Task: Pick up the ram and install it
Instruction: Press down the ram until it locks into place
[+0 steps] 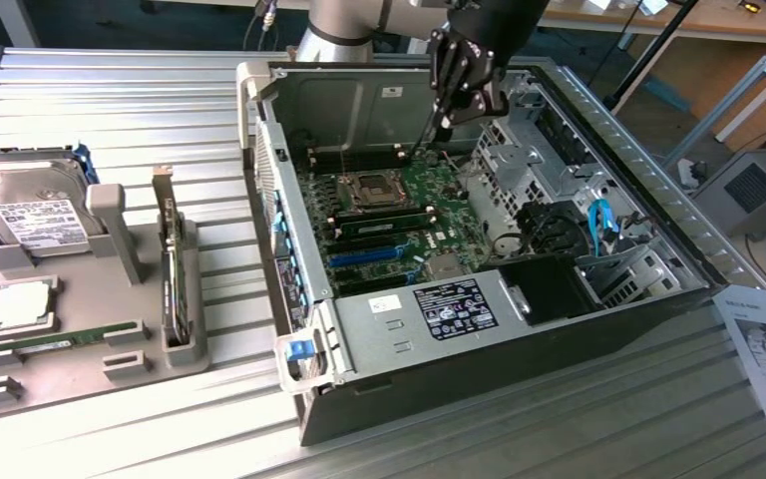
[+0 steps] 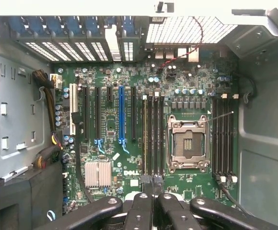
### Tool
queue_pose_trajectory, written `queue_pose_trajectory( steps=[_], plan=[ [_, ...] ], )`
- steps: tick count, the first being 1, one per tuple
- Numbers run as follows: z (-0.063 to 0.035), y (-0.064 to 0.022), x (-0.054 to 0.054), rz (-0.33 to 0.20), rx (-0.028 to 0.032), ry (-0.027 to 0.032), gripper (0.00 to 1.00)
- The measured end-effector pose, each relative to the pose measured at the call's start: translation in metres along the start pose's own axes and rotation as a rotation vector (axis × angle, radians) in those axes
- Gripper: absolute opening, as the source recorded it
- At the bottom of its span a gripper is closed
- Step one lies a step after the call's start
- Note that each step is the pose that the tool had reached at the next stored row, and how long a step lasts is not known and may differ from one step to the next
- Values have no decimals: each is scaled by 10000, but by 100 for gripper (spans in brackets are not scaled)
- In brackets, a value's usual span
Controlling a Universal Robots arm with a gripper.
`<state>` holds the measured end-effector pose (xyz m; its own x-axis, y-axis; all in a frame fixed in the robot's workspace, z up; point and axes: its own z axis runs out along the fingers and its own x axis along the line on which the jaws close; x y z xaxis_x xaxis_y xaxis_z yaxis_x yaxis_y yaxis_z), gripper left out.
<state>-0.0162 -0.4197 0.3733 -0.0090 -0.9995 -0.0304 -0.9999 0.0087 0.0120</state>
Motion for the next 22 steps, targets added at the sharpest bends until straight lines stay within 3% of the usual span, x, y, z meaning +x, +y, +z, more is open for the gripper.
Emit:
queue_pose_trajectory(
  steps=[13,22],
  plan=[
    [-22,0,-1,26,0,0,11],
    [-22,0,-1,1125,34,-12,11]
  ],
)
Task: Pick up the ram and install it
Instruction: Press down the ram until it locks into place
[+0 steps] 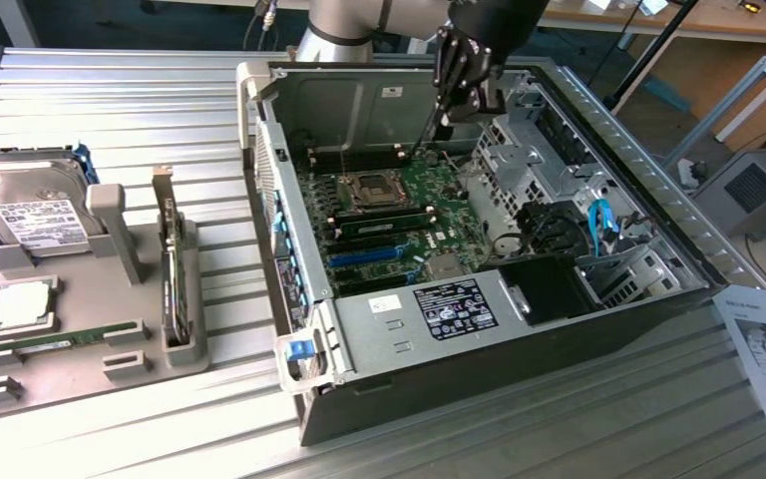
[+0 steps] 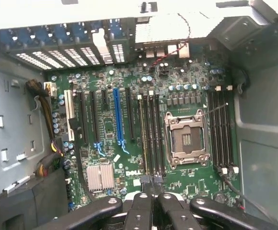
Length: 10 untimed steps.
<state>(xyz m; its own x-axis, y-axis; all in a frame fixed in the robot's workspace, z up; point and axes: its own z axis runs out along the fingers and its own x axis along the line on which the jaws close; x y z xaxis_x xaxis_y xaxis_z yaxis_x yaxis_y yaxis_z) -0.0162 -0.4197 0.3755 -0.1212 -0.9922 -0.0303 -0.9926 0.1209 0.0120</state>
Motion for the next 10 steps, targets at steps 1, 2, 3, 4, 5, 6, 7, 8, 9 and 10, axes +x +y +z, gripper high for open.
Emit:
queue_pose_trajectory(
  steps=[1,2,3,4,5,6,7,8,9,10],
  plan=[
    [0,0,0,116,4,-1,11],
    [0,0,0,235,8,-3,11],
    [0,0,0,369,11,-4,11],
    [0,0,0,501,15,-5,11],
    [0,0,0,618,19,-5,11],
    [0,0,0,760,24,-7,11],
    [0,0,0,858,27,-8,11],
    [0,0,0,953,30,-9,11],
    [0,-1,0,1048,33,-9,11],
    [0,-1,0,1148,36,-8,11]
  ],
)
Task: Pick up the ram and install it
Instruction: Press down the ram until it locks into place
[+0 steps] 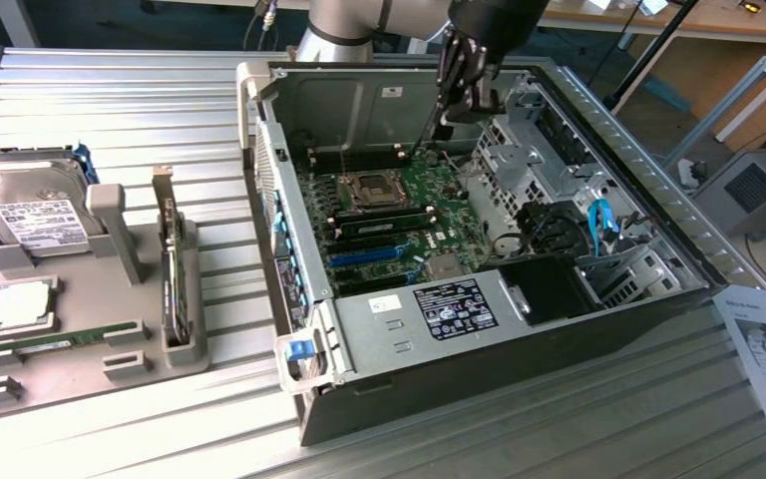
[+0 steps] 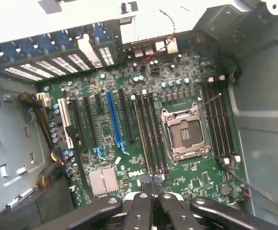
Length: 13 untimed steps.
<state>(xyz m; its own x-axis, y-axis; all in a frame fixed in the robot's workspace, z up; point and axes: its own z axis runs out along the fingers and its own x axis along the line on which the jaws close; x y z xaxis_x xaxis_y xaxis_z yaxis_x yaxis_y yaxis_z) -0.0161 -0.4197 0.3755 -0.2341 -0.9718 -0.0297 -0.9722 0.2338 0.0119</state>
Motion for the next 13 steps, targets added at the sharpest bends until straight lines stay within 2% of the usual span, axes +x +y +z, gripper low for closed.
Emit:
queue_pose_trajectory(
  steps=[13],
  plan=[
    [0,0,0,1396,44,-4,11]
  ],
)
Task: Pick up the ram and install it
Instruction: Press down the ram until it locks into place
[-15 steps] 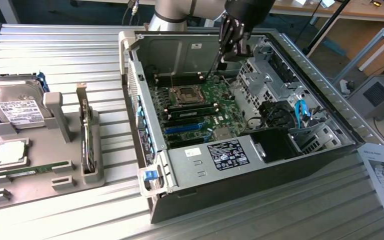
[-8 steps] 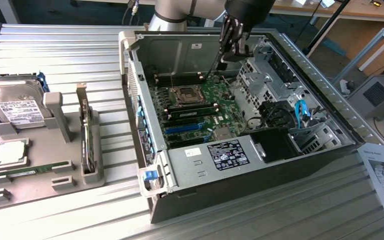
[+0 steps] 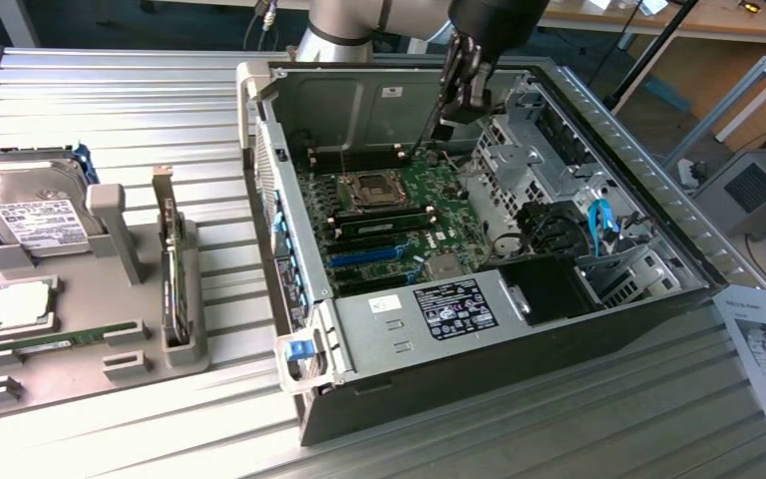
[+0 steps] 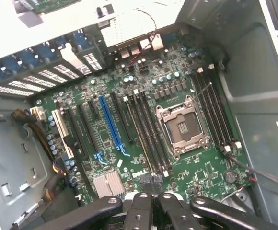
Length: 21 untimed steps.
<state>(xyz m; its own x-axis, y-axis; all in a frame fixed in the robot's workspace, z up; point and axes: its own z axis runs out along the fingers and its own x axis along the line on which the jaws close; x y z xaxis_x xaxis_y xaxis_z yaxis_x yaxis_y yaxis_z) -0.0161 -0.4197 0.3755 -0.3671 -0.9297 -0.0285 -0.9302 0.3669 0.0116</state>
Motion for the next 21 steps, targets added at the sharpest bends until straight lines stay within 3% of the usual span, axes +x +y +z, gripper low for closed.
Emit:
queue_pose_trajectory(
  steps=[13,21],
  plan=[
    [0,0,0,1489,43,-18,11],
    [0,0,0,3151,90,-36,11]
  ],
)
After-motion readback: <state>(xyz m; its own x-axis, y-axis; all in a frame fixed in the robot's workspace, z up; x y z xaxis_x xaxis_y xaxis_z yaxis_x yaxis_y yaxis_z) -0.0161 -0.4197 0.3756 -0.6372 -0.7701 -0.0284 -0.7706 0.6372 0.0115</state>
